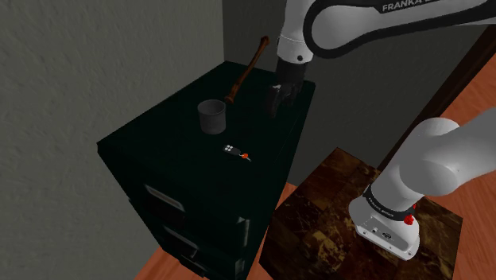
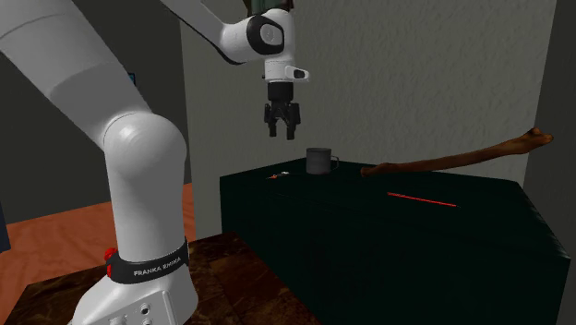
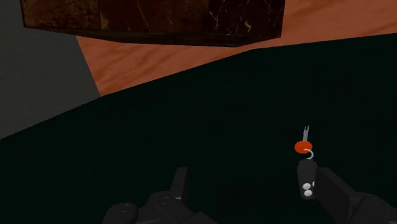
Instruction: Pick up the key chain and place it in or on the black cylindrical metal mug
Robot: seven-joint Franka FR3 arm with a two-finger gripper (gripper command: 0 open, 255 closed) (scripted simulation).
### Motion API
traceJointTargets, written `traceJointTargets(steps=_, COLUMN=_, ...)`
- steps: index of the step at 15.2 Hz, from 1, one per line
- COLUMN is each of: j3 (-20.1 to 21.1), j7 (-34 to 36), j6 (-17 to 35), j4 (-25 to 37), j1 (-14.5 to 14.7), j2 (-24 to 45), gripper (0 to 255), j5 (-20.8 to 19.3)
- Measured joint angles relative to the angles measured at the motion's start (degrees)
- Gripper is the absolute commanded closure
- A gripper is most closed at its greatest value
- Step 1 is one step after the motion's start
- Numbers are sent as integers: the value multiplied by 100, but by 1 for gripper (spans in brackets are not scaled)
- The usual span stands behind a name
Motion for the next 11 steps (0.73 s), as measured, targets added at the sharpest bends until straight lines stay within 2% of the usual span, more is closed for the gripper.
traceJointTargets(steps=6, j3=583, j7=533, j6=863, j4=273, j1=81, j2=1137, gripper=0, j5=-68)
traceJointTargets(steps=11, j3=1014, j7=1085, j6=1504, j4=622, j1=99, j2=2175, gripper=0, j5=-401)
